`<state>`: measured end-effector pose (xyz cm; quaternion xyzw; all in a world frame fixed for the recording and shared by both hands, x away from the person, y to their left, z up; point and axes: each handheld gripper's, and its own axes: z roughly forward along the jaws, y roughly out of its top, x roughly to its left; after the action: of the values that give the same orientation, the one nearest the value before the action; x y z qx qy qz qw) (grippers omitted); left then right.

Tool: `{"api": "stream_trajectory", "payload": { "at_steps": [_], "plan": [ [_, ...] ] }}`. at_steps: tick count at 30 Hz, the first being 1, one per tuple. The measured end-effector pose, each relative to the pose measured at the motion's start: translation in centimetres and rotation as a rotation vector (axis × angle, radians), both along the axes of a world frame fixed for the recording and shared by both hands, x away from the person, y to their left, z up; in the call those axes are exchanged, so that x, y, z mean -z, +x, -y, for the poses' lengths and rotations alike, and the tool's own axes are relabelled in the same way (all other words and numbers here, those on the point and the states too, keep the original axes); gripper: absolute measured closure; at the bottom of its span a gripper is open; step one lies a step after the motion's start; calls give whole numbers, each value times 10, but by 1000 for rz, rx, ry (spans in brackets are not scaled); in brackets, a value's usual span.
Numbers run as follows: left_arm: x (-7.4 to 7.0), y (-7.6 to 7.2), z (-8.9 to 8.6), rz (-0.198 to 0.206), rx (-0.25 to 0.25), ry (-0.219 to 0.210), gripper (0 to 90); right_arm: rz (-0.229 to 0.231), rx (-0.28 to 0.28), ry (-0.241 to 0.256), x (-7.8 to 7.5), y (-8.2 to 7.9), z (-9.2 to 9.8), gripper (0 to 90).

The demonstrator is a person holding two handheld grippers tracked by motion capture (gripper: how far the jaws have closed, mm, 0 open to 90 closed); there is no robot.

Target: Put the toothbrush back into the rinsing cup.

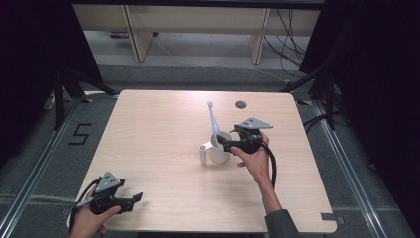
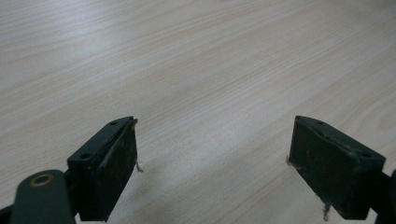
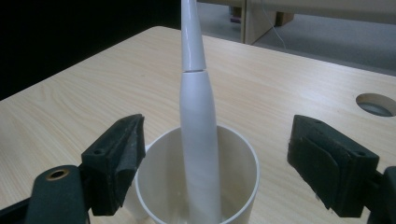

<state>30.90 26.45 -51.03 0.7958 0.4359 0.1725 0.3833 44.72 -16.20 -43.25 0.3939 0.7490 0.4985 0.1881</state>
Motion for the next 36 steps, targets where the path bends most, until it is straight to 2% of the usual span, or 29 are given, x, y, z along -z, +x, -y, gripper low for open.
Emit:
{"api": "stream_trajectory", "payload": {
  "at_steps": [1,2,3,4,5,6,7,8,9,11,12,13,14,15,16,17,19,20,23,25,26,29,30,31,32,34,35,36],
  "plan": [
    [0,0,0,0,0,1,148,-16,3,10,-1,-2,0,195],
    [0,0,0,-1,2,1,147,2,-11,1,-1,-1,0,195],
    [0,0,0,1,0,0,147,-3,-4,0,-2,-2,1,193],
    [0,0,0,-1,3,2,148,21,1,-2,-2,-2,2,190],
    [0,0,0,0,4,3,148,-4,-6,14,-3,-3,1,188],
    [0,0,0,2,4,2,147,13,9,17,-3,-4,1,186],
    [0,0,0,1,3,2,147,-8,13,27,-5,-6,2,182],
    [0,0,0,-2,4,3,148,10,-9,11,-4,-5,4,178],
    [0,0,0,0,3,2,147,-1,0,14,-5,-7,4,175],
    [0,0,0,0,0,-1,148,10,9,23,-5,-9,3,175],
    [0,0,0,-2,3,3,147,35,4,-19,-7,-10,6,172],
    [0,0,0,-2,2,2,147,35,4,-19,-7,-10,6,172],
    [0,0,0,-2,1,1,147,18,-2,2,-7,-11,5,171],
    [0,0,0,-1,0,0,148,34,0,-4,-7,-11,6,170],
    [0,0,0,-3,2,2,148,8,2,4,-8,-13,6,170],
    [0,0,-1,-2,4,2,148,29,3,-12,-8,-14,7,170],
    [0,0,-1,-2,4,2,147,16,-1,5,-8,-16,6,169],
    [0,0,-1,-2,4,2,147,44,-12,-5,-8,-15,7,170],
    [-1,0,-1,-1,5,3,147,28,-8,-8,-11,-20,7,170],
    [-1,0,-1,-2,5,4,148,10,-8,9,-10,-22,6,170],
    [0,0,-1,-1,4,2,147,30,-15,0,-9,-23,7,170],
    [-1,0,0,-3,3,3,148,19,-16,-2,-9,-25,8,170],
    [0,0,0,4,0,-3,147,49,-3,-24,-9,-25,9,170],
    [-1,0,0,2,-1,0,148,31,2,-1,-8,-27,7,170],
    [0,0,0,9,-4,-6,148,30,-13,-16,-9,-26,9,170],
    [-1,0,0,1,0,1,148,37,-14,-21,-9,-28,9,170],
    [0,0,0,4,-1,-1,148,24,-16,-4,-9,-29,9,170],
    [0,0,0,3,-1,-1,148,24,-10,-14,-9,-30,9,170]
  ]
}}
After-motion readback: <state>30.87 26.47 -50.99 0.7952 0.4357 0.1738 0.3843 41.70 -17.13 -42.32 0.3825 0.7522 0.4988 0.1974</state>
